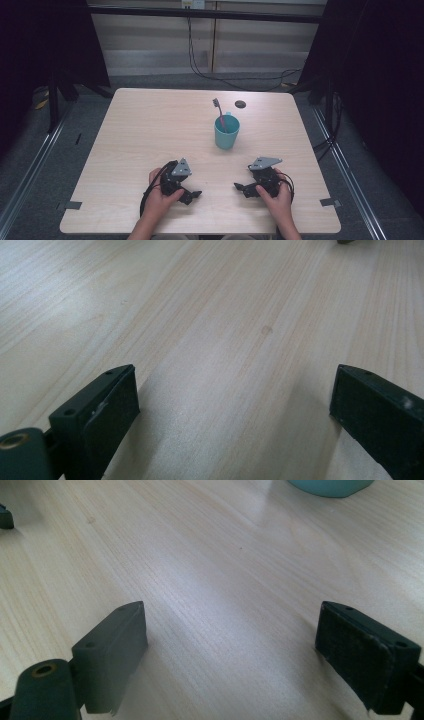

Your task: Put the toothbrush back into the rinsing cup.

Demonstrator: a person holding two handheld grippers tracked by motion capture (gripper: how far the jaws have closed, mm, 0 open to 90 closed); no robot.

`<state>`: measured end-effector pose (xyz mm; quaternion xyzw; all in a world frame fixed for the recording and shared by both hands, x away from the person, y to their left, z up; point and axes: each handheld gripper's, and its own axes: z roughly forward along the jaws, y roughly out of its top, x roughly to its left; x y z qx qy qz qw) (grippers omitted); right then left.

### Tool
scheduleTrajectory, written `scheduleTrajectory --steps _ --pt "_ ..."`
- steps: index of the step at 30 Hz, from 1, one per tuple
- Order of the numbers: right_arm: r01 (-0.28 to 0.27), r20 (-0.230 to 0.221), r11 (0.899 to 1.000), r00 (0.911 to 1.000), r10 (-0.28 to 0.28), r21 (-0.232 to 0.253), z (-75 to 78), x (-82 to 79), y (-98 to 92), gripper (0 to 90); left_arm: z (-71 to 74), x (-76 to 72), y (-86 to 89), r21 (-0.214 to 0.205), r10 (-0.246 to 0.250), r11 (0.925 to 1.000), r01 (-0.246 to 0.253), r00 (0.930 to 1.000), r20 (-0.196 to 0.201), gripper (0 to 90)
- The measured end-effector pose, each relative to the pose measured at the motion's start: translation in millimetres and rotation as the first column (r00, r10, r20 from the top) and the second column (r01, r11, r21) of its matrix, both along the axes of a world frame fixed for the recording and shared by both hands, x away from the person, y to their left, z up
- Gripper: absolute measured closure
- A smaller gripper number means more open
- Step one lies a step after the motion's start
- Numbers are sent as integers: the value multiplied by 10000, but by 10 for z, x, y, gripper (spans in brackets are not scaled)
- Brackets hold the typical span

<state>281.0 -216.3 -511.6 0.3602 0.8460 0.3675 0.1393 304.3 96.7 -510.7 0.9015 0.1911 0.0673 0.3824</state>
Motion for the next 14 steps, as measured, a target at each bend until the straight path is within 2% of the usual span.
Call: scheduleTrajectory --steps 14 --pt "-7 -23 10000 10000 7 -5 -1 2 -1 119 -1 0 -1 -13 -1 10000 1 10000 3 52"
